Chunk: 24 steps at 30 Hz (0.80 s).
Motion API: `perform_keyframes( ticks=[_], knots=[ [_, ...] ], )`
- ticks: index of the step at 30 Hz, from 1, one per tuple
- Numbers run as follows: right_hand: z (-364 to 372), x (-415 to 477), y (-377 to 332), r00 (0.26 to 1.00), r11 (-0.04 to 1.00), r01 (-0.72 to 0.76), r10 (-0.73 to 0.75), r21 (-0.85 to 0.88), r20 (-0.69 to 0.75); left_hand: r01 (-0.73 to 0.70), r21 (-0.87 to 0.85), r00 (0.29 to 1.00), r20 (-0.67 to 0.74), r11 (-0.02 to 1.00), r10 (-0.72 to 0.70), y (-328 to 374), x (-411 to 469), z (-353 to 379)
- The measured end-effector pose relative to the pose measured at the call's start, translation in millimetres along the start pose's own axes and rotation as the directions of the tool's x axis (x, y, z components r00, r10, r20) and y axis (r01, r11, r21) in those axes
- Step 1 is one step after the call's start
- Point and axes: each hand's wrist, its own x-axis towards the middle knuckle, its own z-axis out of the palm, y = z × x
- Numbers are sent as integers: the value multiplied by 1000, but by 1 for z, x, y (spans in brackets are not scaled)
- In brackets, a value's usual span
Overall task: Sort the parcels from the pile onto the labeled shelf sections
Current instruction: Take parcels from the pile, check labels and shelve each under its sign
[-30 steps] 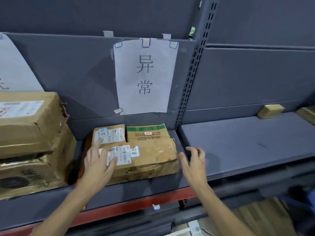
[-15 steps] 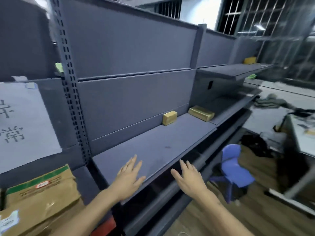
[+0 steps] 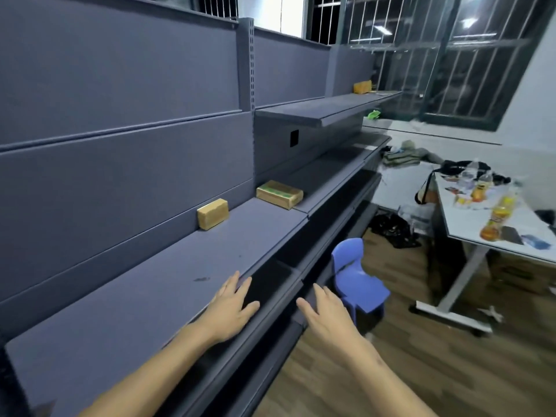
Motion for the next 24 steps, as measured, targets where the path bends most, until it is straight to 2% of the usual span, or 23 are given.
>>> perform_keyframes(
  ticks=[4, 7, 15, 19, 24],
  knots=[
    [-5, 45, 24, 1000, 999, -22, 22, 34, 9, -11, -5, 1000, 8, 1000, 11, 13, 57, 10],
    [-4, 97, 43, 998, 999, -22, 23, 28, -53, -5, -60, 1000, 6, 998, 5, 12, 115, 17],
    [-40, 252, 71, 998, 997, -22, 18, -72, -61, 16, -168, 999, -25, 986, -20, 12, 280, 12],
    [-54, 303, 66, 994, 993, -23, 11, -114, -105, 11, -144, 999, -37, 990, -17, 8, 327, -2],
    [-61, 360, 45, 999, 986, 12, -19, -164, -42, 10, -53, 999, -52, 999, -12, -5, 383, -17]
  ],
)
